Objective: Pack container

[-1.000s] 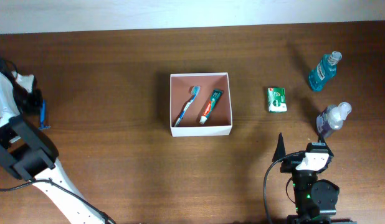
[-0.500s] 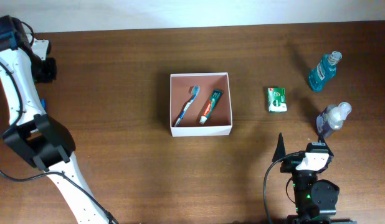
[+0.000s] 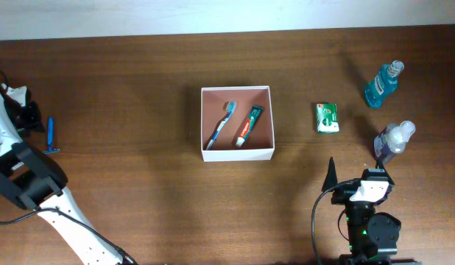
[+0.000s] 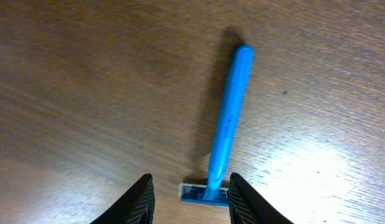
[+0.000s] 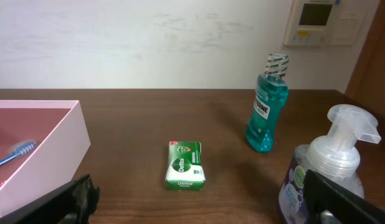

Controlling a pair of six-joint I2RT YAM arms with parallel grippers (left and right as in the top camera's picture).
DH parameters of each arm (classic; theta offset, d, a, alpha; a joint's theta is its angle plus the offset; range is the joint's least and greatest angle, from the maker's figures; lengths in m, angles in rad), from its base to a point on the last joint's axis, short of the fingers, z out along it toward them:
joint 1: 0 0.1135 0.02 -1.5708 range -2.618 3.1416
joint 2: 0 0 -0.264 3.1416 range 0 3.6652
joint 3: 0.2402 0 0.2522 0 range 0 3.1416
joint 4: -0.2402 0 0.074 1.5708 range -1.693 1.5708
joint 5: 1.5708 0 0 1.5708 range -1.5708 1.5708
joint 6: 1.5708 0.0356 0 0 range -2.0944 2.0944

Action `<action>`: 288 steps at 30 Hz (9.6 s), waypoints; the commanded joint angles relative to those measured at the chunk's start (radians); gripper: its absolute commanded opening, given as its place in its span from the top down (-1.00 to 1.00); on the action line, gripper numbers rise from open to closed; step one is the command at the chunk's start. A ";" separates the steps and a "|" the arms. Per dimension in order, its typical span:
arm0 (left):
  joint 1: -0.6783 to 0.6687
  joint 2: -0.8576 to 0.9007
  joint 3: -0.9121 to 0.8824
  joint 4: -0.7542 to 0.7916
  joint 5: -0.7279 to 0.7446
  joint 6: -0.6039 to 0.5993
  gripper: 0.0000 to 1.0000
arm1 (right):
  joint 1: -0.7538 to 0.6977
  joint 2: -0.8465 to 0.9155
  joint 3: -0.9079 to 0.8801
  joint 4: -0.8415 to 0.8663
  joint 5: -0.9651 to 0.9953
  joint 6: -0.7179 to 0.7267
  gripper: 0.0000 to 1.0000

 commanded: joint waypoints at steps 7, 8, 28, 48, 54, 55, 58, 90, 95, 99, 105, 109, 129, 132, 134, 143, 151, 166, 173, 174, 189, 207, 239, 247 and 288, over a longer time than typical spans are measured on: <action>-0.012 0.026 -0.006 0.023 0.048 -0.006 0.23 | 0.008 -0.007 -0.005 -0.008 0.002 0.001 -0.97; -0.012 0.026 -0.008 0.026 0.049 0.003 0.22 | 0.008 -0.007 -0.005 -0.008 0.002 0.001 -0.97; -0.012 0.026 -0.143 0.097 0.039 0.040 0.24 | 0.008 -0.007 -0.005 -0.008 0.002 0.001 -0.97; -0.022 0.026 -0.119 0.065 0.040 -0.003 0.99 | 0.008 -0.007 -0.005 -0.008 0.002 0.001 -0.97; -0.084 0.025 0.106 -0.061 0.131 -0.003 0.99 | 0.008 -0.007 -0.005 -0.008 0.002 0.001 -0.97; -0.097 0.025 0.144 -0.083 0.154 -0.003 0.99 | 0.008 -0.007 -0.005 -0.008 0.002 0.001 -0.97; -0.158 0.025 0.283 -0.167 0.228 -0.005 0.99 | 0.008 -0.007 -0.005 -0.008 0.002 0.001 -0.97; -0.984 -0.208 0.375 -0.213 0.302 -0.183 0.99 | 0.008 -0.007 -0.005 -0.008 0.002 0.001 -0.96; -1.041 -0.208 0.242 -0.213 0.302 -0.190 0.99 | 0.008 -0.007 -0.005 -0.008 0.002 0.001 -0.97; -1.071 -0.208 0.132 -0.191 0.298 -0.189 0.99 | 0.008 -0.007 -0.005 -0.008 0.002 0.001 -0.97; -1.098 -0.208 -0.021 -0.107 0.286 -0.190 0.99 | 0.008 -0.007 -0.005 -0.008 0.002 0.001 -0.97; -1.105 -0.208 -0.119 -0.063 0.246 -0.190 0.99 | 0.008 -0.007 -0.005 -0.008 0.002 0.001 -0.97; -1.109 -0.208 -0.334 0.117 0.250 -0.262 0.98 | 0.008 -0.007 -0.005 -0.007 0.002 0.001 -0.97; -1.114 -0.208 -0.355 0.134 0.250 -0.262 0.97 | 0.008 -0.007 -0.005 -0.007 0.002 0.001 -0.97; -1.120 -0.207 -0.362 0.143 0.250 -0.262 0.97 | 0.008 -0.007 -0.005 -0.007 0.002 0.001 -0.97; -1.133 -0.206 -0.369 0.179 0.249 -0.310 0.95 | 0.008 -0.007 -0.005 -0.008 0.002 0.001 -0.97; -1.133 -0.203 -0.369 0.226 0.247 -0.311 0.82 | 0.008 -0.007 -0.005 -0.008 0.002 0.001 -0.97; -1.132 -0.131 -0.369 0.241 0.203 -0.336 0.81 | 0.008 -0.007 -0.005 -0.008 0.002 0.001 -0.97; -1.132 -0.131 -0.369 0.245 0.203 -0.336 0.67 | 0.008 -0.007 -0.005 -0.008 0.002 0.001 -0.97; -1.132 -0.131 -0.369 0.247 0.203 -0.336 0.67 | 0.008 -0.007 -0.005 -0.008 0.002 0.001 -0.97; -1.132 -0.132 -0.340 0.214 0.203 -0.335 0.35 | 0.008 -0.007 -0.005 -0.008 0.002 0.001 -0.97; -1.130 -0.132 -0.042 0.043 0.061 -0.325 0.33 | 0.008 -0.007 -0.005 -0.008 0.002 0.001 -0.97; -1.060 -0.126 -0.044 -0.074 0.152 -0.241 0.51 | 0.008 -0.007 -0.005 -0.008 0.002 0.001 -0.97; -1.058 -0.150 0.393 -0.213 0.160 -0.245 -0.02 | 0.008 -0.007 -0.005 -0.008 0.002 0.001 -0.97; -0.875 -1.354 -0.795 -0.191 -0.296 -0.597 -0.99 | 0.008 -0.007 -0.005 -0.008 0.002 0.001 -0.97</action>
